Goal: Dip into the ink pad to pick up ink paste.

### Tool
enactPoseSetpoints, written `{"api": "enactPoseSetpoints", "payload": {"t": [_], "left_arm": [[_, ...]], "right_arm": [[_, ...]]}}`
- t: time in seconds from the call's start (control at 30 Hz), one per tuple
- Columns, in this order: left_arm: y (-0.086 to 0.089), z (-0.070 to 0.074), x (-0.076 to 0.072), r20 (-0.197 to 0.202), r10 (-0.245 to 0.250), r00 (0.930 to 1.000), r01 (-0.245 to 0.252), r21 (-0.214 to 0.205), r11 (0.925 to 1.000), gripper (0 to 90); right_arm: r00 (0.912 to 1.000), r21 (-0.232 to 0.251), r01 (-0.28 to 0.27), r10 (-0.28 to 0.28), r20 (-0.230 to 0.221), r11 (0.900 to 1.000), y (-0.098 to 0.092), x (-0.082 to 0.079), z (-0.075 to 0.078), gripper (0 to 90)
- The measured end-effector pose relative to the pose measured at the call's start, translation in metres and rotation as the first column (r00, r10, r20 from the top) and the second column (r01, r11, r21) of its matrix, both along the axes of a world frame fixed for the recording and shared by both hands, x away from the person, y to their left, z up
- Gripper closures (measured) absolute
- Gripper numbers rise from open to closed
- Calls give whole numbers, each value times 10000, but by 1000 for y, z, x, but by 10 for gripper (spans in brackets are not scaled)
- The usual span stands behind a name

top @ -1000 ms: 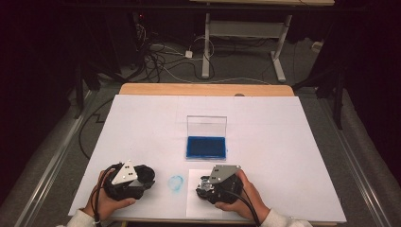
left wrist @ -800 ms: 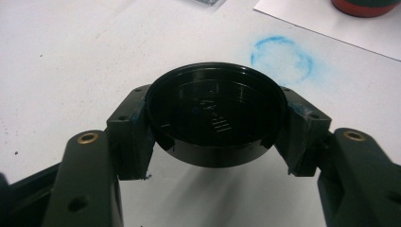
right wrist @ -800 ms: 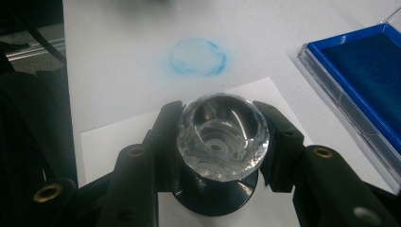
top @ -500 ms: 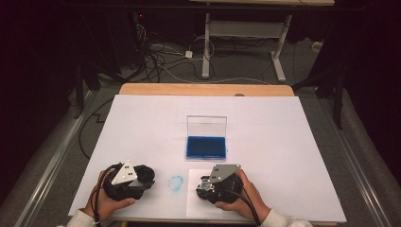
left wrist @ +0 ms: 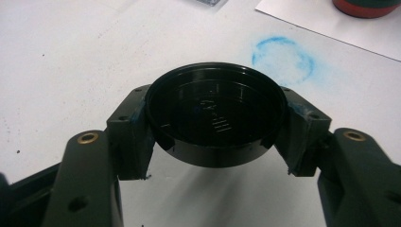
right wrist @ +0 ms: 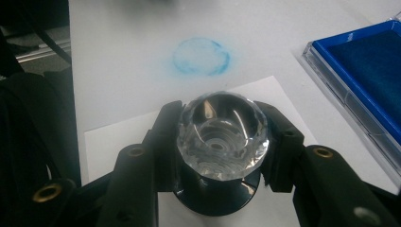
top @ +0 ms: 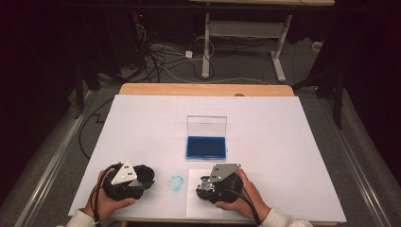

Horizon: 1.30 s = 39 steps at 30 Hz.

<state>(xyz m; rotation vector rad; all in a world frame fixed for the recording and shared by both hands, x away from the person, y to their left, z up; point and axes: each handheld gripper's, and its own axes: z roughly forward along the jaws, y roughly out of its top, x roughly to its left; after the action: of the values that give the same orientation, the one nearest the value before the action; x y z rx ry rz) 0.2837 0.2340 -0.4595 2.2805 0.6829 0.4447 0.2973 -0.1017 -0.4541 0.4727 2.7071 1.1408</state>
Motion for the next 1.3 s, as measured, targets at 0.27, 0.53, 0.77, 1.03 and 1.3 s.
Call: {"api": "enactPoseSetpoints", "payload": {"t": [0.27,0.53,0.77,1.03,1.3], "left_arm": [[0,0,0,23,29,10000,-29,-9,10000,368],[-1,1,0,65,-22,10000,22,18,10000,367],[0,1,1,53,-14,10000,14,-7,10000,367],[0,1,1,91,-8,10000,7,12,10000,367],[3,0,1,52,82,10000,-82,-75,9999,367]], "right_arm": [[10000,-96,9,-9,74,10000,1,-1,1,563],[9999,319,136,-133,-93,9994,-5,3,6,563],[9989,1153,400,-426,203,9925,-15,5,26,562],[9949,1396,729,-818,590,9875,-25,5,41,563],[9876,1522,1034,-1196,1017,9829,-39,12,55,563]]}}
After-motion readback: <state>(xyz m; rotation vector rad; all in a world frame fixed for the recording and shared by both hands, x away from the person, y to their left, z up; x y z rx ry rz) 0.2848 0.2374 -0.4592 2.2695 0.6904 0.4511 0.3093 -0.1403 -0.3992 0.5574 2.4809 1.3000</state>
